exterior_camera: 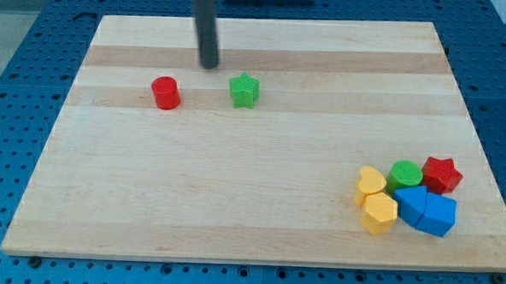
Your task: Move the green star right a bit
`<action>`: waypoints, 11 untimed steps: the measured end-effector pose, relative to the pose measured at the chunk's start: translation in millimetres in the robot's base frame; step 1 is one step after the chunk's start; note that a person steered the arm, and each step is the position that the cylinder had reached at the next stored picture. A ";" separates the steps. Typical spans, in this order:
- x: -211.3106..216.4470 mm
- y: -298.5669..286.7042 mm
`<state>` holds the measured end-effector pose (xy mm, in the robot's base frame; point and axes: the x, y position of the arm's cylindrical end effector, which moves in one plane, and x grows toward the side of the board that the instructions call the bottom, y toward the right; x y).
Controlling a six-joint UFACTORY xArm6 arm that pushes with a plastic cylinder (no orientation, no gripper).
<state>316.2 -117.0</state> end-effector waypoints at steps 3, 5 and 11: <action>35.2 -2.5; 74.8 103.1; 49.6 222.5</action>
